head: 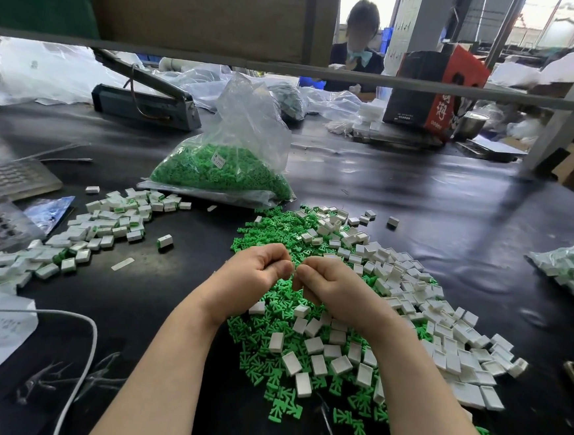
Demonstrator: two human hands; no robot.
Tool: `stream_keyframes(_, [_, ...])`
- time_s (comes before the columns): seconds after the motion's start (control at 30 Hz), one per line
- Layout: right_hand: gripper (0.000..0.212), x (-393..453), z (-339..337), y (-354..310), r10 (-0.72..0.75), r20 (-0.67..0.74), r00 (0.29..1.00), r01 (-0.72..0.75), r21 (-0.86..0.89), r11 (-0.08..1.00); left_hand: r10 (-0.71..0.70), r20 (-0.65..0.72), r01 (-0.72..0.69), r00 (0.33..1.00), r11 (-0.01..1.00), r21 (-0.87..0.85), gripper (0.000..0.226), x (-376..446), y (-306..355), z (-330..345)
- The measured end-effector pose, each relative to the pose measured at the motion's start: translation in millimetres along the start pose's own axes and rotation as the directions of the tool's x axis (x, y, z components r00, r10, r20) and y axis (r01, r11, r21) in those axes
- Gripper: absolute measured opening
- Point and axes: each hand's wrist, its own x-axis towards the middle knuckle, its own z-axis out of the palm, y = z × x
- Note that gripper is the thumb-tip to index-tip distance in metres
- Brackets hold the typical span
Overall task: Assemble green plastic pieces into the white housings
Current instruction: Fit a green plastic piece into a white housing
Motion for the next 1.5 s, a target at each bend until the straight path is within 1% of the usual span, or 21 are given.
stream_keyframes(0.2, [0.032, 0.5, 0.9, -0.8, -0.002, 0.004, 1.0, 0.001, 0.061, 0.998, -0.01, 0.013, 0.011, 1.0, 1.0, -0.016, 0.021, 0.4, -0.8, 1.0])
stream_keyframes(0.5, [0.034, -2.3, -0.6, -4.3, -0.036, 0.0, 0.999, 0.036, -0.132, 0.991, -0.035, 0.051, 0.033, 0.998, 0.998, 0.048, 0.017, -1.5, 0.8, -1.8])
stream_keyframes(0.77, [0.034, -2.2, 0.1, -4.8, -0.019, 0.009, 1.0, 0.019, -0.018, 1.0, -0.003, 0.049, 0.003, 0.999, 1.0, 0.011, 0.017, -2.1, 1.5, -3.2])
stream_keyframes(0.83, [0.034, -1.8, 0.8, -5.4, -0.022, 0.003, 1.0, 0.022, -0.043, 0.999, -0.009, 0.049, 0.009, 0.999, 1.0, 0.007, 0.017, -2.2, 0.2, -3.7])
stream_keyframes(0.93, [0.034, -3.0, 1.2, -6.6, -0.032, -0.01, 0.999, 0.031, -0.131, 0.991, -0.023, 0.058, 0.022, 0.998, 1.0, 0.017, 0.017, -2.3, -0.7, -3.9])
stream_keyframes(1.03, [0.033, -4.3, 0.2, -8.3, -0.037, -0.016, 0.999, 0.035, -0.147, 0.988, -0.024, 0.051, 0.024, 0.998, 1.0, 0.004, 0.016, -2.4, -0.4, -3.4])
stream_keyframes(1.2, [0.031, -5.7, -4.8, -8.7, -0.044, -0.032, 0.999, 0.042, -0.066, 0.997, -0.002, -0.018, 0.001, 1.0, 0.998, -0.058, 0.012, -3.4, 4.0, -3.5])
stream_keyframes(1.27, [0.029, -6.7, -6.2, -8.2, -0.041, -0.017, 0.999, 0.041, -0.019, 0.999, -0.013, -0.055, 0.007, 0.998, 0.994, -0.111, 0.007, -3.7, 5.7, -4.3])
stream_keyframes(1.37, [0.029, -7.6, -6.6, -6.5, -0.041, 0.008, 0.999, 0.04, 0.043, 0.998, -0.02, -0.075, 0.009, 0.997, 0.99, -0.142, 0.008, -4.5, 6.7, -5.2])
stream_keyframes(1.5, [0.031, -8.2, -8.3, -3.9, -0.048, 0.029, 0.998, 0.04, 0.236, 0.971, -0.019, -0.074, 0.007, 0.997, 0.986, -0.168, 0.007, -4.4, 8.4, -4.2])
